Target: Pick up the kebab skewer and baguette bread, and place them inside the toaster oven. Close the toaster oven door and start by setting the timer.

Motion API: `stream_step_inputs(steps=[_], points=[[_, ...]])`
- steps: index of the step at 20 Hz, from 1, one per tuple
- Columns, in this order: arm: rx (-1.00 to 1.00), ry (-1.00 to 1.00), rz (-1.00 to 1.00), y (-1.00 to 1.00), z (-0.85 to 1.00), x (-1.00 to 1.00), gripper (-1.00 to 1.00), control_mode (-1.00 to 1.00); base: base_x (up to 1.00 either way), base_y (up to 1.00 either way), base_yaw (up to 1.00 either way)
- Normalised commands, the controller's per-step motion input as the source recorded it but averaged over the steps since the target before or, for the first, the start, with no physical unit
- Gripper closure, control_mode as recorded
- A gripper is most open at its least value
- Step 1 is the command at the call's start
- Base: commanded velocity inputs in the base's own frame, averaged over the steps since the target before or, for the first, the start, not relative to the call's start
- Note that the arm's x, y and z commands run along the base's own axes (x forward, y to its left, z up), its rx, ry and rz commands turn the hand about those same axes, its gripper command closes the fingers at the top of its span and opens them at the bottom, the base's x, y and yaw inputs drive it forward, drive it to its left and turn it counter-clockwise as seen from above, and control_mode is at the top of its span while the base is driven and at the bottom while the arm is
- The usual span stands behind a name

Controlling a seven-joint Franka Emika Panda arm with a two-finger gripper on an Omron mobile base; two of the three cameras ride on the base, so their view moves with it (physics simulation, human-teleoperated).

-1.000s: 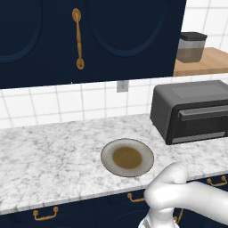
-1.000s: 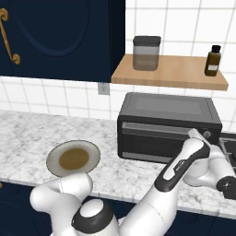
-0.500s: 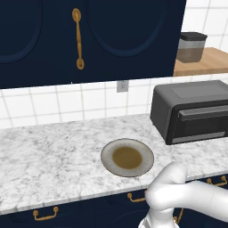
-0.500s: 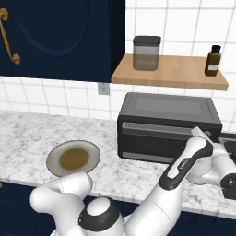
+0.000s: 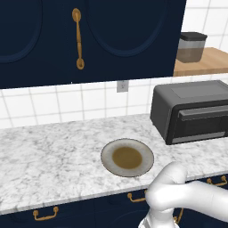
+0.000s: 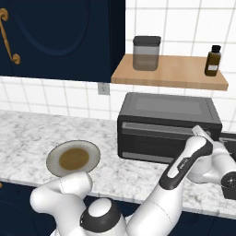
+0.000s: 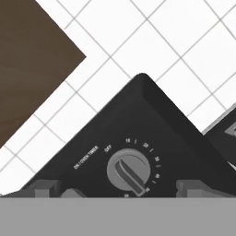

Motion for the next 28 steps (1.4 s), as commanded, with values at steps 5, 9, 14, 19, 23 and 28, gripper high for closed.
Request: stream_step_inputs(steps=[5, 9, 14, 19, 23, 28], points=[[0.0, 0.0, -0.02, -0.03, 0.01, 0.02, -1.0, -1.0, 0.0, 0.0, 0.0], [0.0, 0.0, 0.0, -0.08, 0.0, 0.03, -1.0, -1.0, 0.0, 0.0, 0.0], [0.0, 0.0, 0.0, -0.1, 0.0, 0.1, -1.0, -1.0, 0.0, 0.0, 0.0], [0.0, -0.02, 0.0, -0.03, -0.03, 0.07, -1.0, -1.0, 0.0, 0.0, 0.0], [0.0, 0.0, 0.0, 0.0, -0.01, 0.0, -1.0, -1.0, 0.0, 0.0, 0.0], [0.0, 0.0, 0.0, 0.0, -0.01, 0.0, -1.0, -1.0, 0.0, 0.0, 0.0]])
